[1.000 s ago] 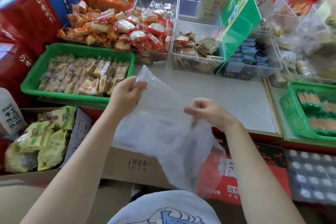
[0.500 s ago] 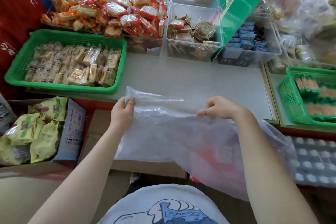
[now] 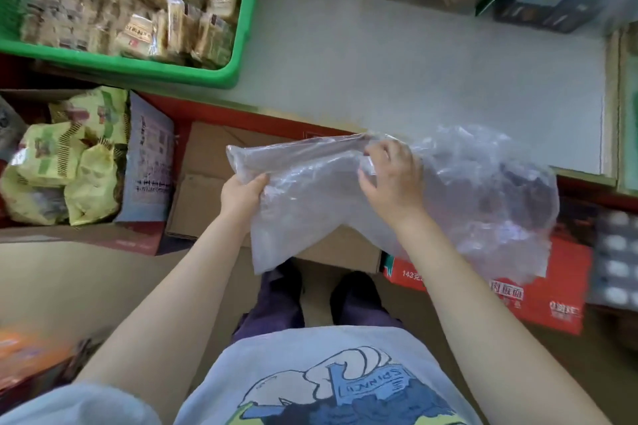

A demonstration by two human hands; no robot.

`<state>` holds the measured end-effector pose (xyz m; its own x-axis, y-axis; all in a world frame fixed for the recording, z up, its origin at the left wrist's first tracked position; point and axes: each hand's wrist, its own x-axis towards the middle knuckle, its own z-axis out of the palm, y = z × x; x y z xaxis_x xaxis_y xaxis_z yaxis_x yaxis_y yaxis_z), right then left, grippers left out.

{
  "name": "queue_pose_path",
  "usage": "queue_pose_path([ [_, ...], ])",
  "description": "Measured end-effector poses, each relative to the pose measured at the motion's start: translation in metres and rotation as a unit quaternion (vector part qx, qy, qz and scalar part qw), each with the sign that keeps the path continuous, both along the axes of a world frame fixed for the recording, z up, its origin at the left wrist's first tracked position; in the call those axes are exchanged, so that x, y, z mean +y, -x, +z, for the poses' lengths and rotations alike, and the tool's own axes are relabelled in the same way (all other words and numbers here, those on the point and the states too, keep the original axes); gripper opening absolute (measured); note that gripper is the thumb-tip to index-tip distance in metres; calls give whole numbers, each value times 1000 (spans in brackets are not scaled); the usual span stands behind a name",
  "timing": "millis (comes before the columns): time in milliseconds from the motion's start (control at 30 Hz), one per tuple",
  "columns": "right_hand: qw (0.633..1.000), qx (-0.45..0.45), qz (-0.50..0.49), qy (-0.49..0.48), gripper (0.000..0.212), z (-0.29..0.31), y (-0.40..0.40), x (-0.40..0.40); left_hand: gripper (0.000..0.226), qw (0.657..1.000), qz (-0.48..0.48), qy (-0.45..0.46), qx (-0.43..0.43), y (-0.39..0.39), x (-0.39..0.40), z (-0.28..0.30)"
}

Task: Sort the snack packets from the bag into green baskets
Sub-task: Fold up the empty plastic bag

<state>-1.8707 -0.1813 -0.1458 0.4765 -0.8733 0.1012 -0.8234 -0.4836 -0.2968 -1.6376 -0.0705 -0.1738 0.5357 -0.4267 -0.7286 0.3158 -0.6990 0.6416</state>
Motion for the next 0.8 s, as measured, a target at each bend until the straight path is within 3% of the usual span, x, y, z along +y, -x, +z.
queue_pose_path([
  [133, 957, 201, 34, -206, 66, -36, -1, 34, 40, 999, -5, 6, 46, -2, 12, -22],
  [200, 936, 218, 17, -275, 80, -49, -2, 40, 60, 997, -20, -19, 72, 0, 27, -30],
  [267, 933, 187, 4, -308, 85, -61, -4, 42, 70, 993, -50, -68, 78, 2, 46, -43],
  [433, 943, 117, -47, -308, 80, -73, -7, 36, 61, 975, -107, -117, 154, 12, 70, -69],
  [533, 965, 10, -89, -247, 46, -61, -11, 53, 42, 981, -81, -84, 154, 14, 63, -57],
  [600, 945, -71, -155, -280, 30, -46, -16, 80, 27, 978, -74, -50, 190, 13, 54, -36],
  [633, 908, -95, -201, -356, 36, -38, -20, 94, 25, 973, -71, -30, 216, 11, 50, -25],
  [667, 840, -127, -253, -463, 42, -29, -24, 105, 29, 968, -67, -4, 241, 9, 48, -15],
  [733, 620, -236, -351, -661, 58, -17, -31, 122, 37, 961, -55, 40, 269, 5, 42, 3],
  [800, 413, -373, -389, -734, 83, -12, -35, 128, 36, 957, -37, 68, 280, 4, 34, 20],
])
